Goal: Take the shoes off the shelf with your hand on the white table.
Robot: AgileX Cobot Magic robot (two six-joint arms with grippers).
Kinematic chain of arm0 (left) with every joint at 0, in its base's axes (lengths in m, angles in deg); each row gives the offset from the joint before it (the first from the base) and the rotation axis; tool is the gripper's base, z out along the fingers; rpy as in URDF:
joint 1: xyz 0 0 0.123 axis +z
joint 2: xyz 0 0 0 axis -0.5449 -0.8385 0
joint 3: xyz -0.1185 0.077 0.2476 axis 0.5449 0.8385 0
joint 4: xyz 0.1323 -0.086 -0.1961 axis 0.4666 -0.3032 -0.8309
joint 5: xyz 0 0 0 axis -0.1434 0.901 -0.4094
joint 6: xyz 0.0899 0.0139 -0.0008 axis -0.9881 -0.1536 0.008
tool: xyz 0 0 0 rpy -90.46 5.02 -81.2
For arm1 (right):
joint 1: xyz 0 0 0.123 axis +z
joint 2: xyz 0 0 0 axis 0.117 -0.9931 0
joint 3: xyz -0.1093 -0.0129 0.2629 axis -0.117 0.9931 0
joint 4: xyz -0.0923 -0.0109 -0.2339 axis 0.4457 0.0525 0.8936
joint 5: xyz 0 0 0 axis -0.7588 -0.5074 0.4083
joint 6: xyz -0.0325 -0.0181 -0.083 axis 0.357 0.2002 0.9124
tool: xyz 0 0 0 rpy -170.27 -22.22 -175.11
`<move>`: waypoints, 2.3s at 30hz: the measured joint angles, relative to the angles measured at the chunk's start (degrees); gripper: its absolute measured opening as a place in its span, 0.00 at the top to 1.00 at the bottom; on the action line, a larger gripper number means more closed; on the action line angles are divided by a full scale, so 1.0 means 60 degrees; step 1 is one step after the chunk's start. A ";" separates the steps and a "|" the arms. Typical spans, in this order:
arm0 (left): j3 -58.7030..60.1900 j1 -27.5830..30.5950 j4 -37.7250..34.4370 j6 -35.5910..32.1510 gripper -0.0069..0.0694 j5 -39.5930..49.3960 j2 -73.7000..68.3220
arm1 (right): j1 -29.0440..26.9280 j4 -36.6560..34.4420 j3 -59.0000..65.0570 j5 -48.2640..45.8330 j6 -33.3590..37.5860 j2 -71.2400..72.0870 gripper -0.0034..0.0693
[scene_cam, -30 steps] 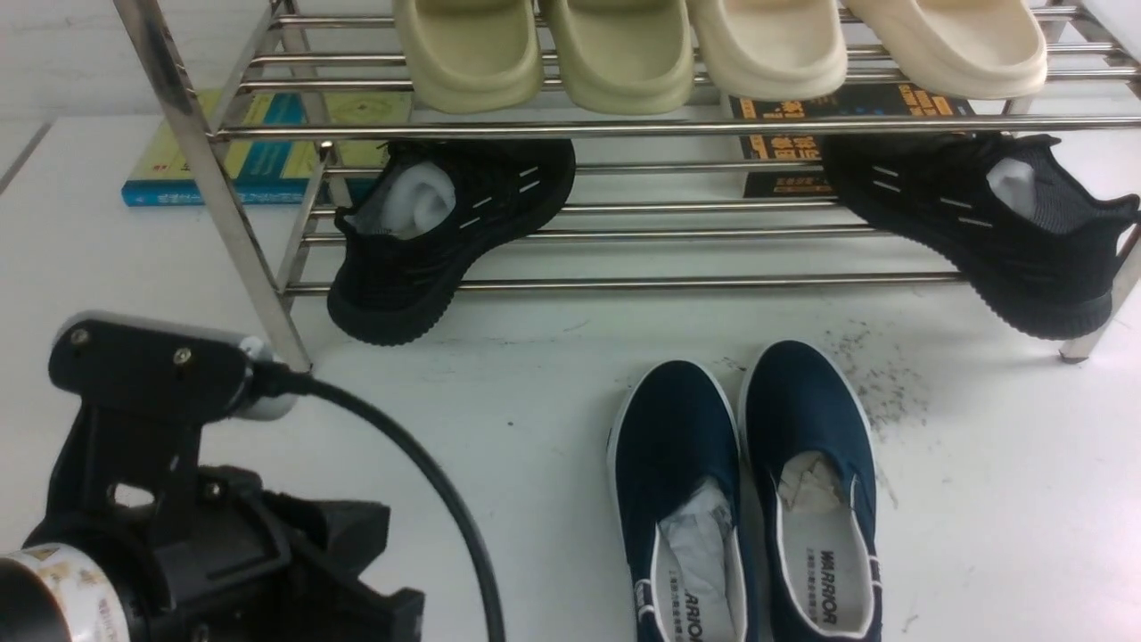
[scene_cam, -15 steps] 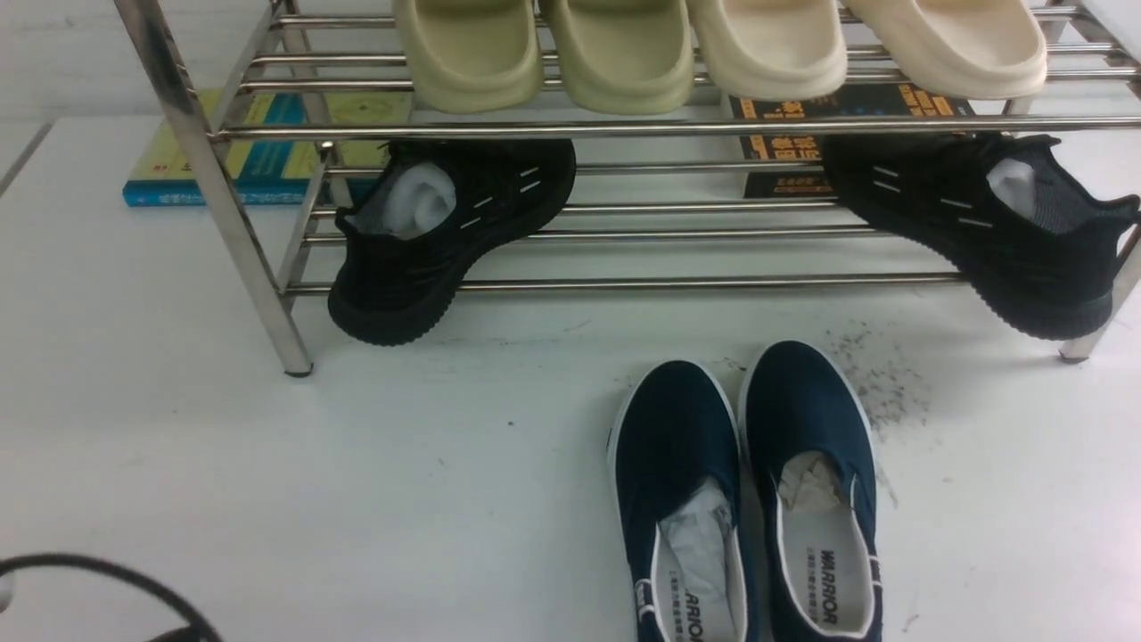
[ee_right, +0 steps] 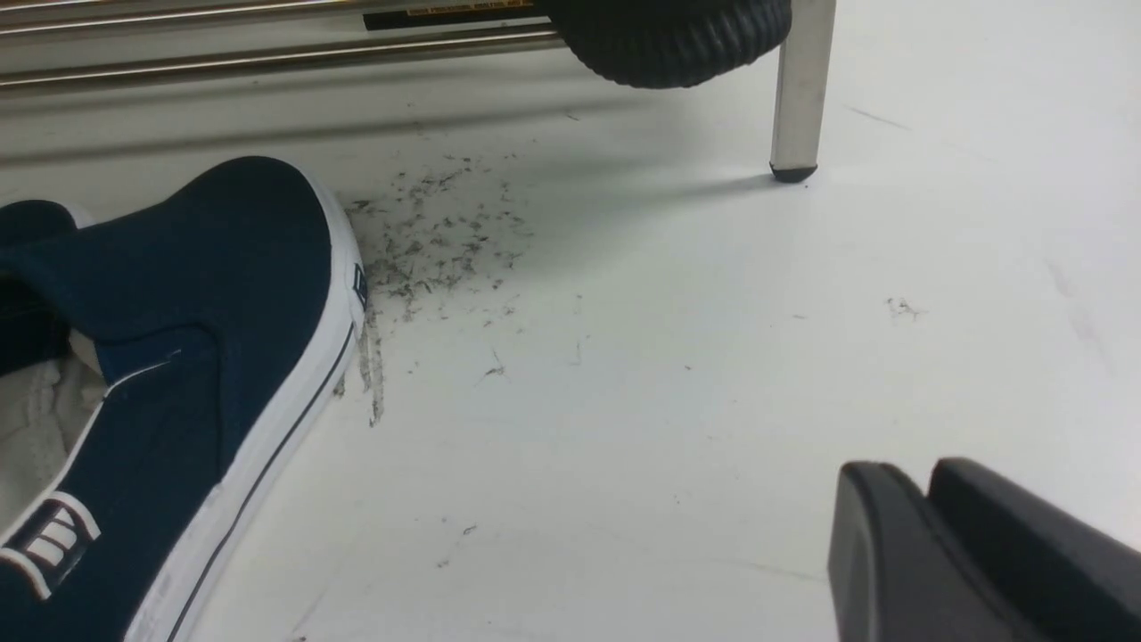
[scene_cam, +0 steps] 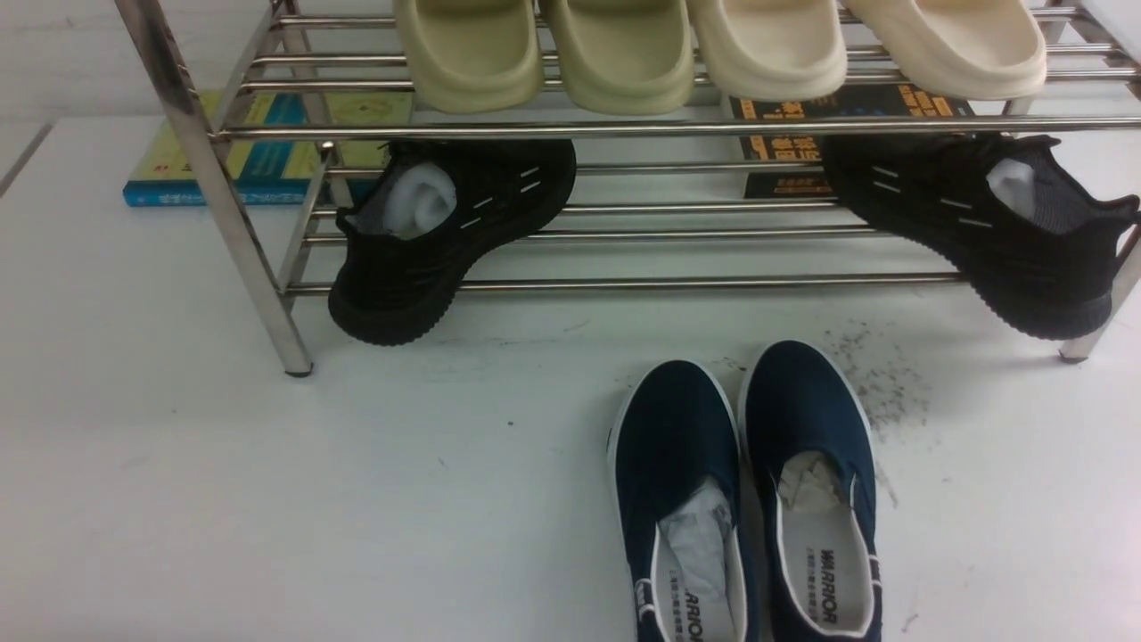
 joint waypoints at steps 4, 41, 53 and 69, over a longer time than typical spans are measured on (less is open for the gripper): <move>-0.0019 0.0012 -0.0100 -0.0296 0.83 0.0065 0.0356 | 0.0000 0.0000 0.0000 0.0000 0.0000 0.0000 0.83; -0.0021 0.0012 -0.0035 -0.0377 0.77 0.0082 0.0427 | 0.0000 0.0000 0.0000 0.0000 0.0000 0.0000 0.77; -0.0021 0.0012 -0.0017 -0.0377 0.75 0.0082 0.0427 | 0.0000 0.0000 0.0000 0.0000 0.0000 0.0000 0.76; -0.0021 0.0012 -0.0008 -0.0380 0.73 0.0082 0.0435 | 0.0000 0.0000 0.0000 0.0000 0.0000 0.0000 0.74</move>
